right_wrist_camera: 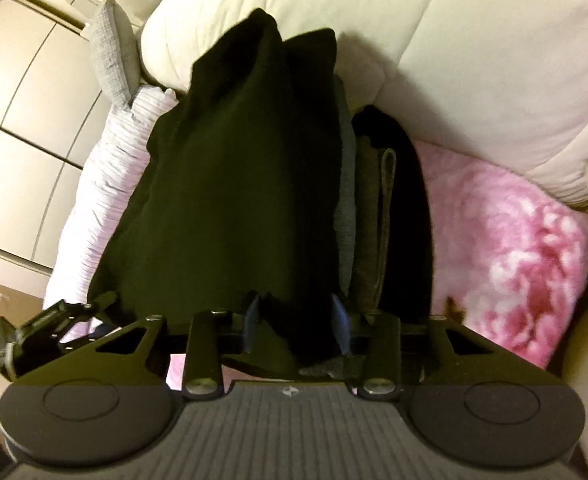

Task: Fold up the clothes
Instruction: 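Open both grippers and release the jacket on the stack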

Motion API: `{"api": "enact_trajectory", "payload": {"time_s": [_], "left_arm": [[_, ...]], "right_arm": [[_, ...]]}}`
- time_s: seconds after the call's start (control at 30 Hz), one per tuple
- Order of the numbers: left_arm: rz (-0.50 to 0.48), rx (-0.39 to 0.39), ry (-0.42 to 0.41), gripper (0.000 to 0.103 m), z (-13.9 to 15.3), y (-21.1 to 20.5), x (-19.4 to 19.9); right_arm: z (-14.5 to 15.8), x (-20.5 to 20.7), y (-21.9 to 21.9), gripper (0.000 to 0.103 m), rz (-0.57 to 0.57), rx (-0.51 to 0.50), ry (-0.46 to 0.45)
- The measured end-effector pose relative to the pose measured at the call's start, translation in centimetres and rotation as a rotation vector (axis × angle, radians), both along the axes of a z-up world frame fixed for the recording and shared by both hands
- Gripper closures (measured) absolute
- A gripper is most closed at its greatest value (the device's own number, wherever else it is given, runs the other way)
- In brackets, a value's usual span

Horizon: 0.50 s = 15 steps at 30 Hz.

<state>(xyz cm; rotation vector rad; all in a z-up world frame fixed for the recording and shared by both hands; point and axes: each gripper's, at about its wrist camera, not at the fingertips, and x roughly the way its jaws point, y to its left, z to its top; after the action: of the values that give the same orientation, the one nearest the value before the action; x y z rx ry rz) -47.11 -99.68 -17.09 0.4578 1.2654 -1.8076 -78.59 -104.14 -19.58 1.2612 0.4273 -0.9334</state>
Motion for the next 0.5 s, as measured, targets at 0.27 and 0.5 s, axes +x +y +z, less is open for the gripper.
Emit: {"api": "enact_trajectory", "payload": {"time_s": [0.27, 0.5], "left_arm": [[-0.159, -0.169, -0.181, 0.039, 5.3, 6.9, 2.7], [-0.352, -0.345, -0.303, 0.001, 9.3, 14.7, 5.8]], "right_arm": [[5.1, 2.0, 7.6, 0.024, -0.047, -0.077, 0.078], [10.3, 7.3, 17.4, 0.014, -0.076, -0.193, 0.277]]}}
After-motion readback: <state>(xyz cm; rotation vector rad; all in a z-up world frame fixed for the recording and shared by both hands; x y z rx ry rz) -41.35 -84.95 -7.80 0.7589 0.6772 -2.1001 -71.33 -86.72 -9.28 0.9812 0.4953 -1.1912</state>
